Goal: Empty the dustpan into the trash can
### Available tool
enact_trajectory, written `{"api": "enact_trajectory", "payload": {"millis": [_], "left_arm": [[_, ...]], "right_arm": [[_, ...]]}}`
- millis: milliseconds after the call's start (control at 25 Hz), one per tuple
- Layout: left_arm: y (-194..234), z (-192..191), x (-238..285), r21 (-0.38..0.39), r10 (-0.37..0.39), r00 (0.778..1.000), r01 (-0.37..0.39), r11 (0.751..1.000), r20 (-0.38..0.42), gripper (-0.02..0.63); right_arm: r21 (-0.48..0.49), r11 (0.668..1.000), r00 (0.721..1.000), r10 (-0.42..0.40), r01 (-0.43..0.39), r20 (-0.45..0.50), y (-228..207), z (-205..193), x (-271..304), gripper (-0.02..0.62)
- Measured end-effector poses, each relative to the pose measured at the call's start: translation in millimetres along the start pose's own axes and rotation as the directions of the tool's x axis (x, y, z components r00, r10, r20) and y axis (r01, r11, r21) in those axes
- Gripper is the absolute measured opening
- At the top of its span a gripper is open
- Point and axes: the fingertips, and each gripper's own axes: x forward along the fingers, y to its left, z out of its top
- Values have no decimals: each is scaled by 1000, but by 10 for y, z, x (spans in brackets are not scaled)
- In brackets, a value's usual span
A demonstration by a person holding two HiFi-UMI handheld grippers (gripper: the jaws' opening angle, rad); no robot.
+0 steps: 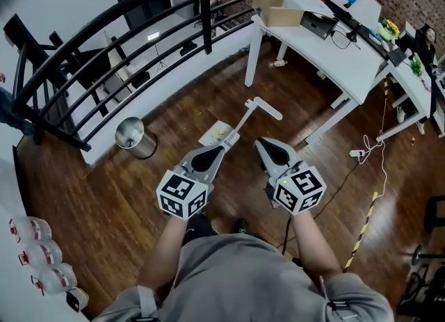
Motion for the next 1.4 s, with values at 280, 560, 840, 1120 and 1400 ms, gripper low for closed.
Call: {"api": "enact_trajectory", "payload": {"millis": [280, 560, 840, 1120, 1400], "left_arm": [[615, 132, 240, 23, -132, 991, 132, 991, -34, 6], [992, 9, 491, -12, -194, 977, 194, 981, -91, 6], [1225, -106, 881, -80, -180, 976, 171, 982, -121, 6], [1242, -277, 1130, -89, -165, 968, 151, 985, -188, 6], [1387, -391, 1154, -112, -114, 971, 92, 989, -210, 6]], "right_arm": [[6, 978, 977, -209, 210, -50, -395, -66, 636, 0], [59, 933, 932, -348, 355, -98, -894, -493, 1016, 0], [141, 898, 897, -383, 418, -220, -1522, -1210, 1399, 163], [179, 859, 862, -423, 479, -280, -2128, -1624, 1710, 261], [160, 860, 861, -437, 484, -259, -2383, -1663, 2087, 272]]}}
